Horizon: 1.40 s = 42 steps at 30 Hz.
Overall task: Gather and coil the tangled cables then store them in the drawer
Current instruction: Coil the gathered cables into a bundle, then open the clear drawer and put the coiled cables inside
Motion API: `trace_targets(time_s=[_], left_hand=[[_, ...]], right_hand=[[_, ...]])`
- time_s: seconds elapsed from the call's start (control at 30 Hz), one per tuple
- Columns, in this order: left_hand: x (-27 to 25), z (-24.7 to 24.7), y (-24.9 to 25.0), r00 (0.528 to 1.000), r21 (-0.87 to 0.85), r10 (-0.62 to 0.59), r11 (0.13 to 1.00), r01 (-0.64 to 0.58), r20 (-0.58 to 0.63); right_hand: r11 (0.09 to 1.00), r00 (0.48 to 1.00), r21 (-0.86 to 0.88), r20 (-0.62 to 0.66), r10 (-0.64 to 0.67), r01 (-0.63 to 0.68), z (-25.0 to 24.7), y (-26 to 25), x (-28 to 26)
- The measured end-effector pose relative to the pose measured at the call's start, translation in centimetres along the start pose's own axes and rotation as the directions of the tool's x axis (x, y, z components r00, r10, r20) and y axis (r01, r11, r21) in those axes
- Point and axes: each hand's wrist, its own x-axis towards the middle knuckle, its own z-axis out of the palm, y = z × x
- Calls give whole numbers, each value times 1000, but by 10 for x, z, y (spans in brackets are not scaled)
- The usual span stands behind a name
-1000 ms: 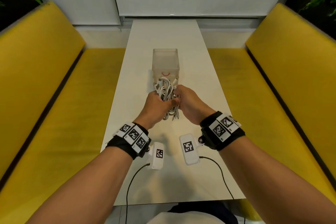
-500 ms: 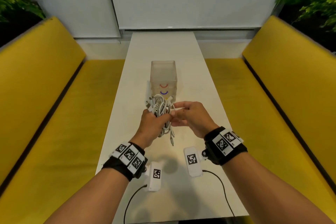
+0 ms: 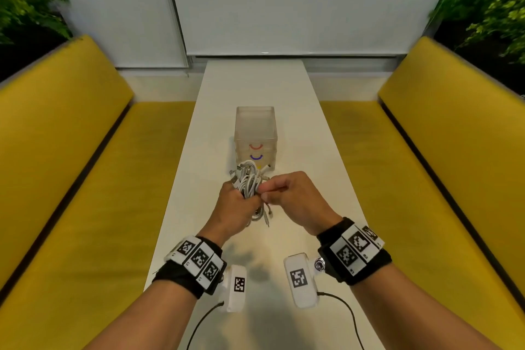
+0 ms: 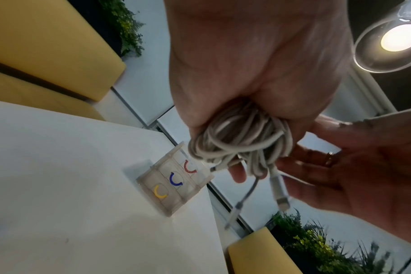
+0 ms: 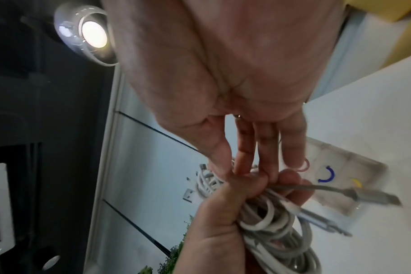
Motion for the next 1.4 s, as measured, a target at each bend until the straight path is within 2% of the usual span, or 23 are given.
trace_targets(time_s=[0.1,0.17,0.3,0.4,0.53,0.6,0.67,0.77,0.83,0.9,0.97,1.03,1.13,1.27,1.4], left_hand=[[4,-3,-1,997,-29,-24,999,22,-77],[5,-4,-2,993,-92,-43,995,33,-110],[14,-7,-5,979,-216,-101,974,62,-178],[24,-9,-1,974,-231,-86,972,35,-211],[40,-13,8,969,-214,-40,977,-14,-244],[48,-16,11,966,-203,-30,979,-24,-258],[55,-17,12,966,-186,-13,982,-36,-258],[59,-19,13,965,-168,47,981,-93,-259],[61,-20,16,961,-158,69,981,-115,-269],[64,-20,16,957,-158,74,980,-122,-279],[66,-19,14,954,-169,66,978,-119,-293],[68,-19,14,951,-188,75,973,-136,-300],[68,-20,15,953,-214,84,965,-151,-291],[68,-23,14,959,-208,66,970,-126,-276],[69,-26,11,962,-173,67,978,-115,-264]], right_hand=[[989,995,-122,72,-74,82,6,-5,1],[989,994,-126,87,-66,77,5,-8,5],[980,987,167,-105,125,-106,-4,-5,31],[954,957,209,-148,248,-215,-2,9,62],[955,941,84,-167,295,-284,11,30,110],[970,962,-114,-196,189,-214,20,42,134],[934,980,-319,-162,115,-163,28,54,154],[904,979,-382,-149,142,-190,34,71,178],[920,939,-244,-235,251,-307,34,78,192],[918,878,57,-275,392,-393,36,85,202],[869,826,289,-295,480,-401,38,91,208],[823,789,417,-313,528,-386,42,94,211],[795,767,508,-344,541,-332,49,96,216],[801,738,514,-402,541,-307,55,110,240],[758,730,592,-386,564,-273,56,89,230]])
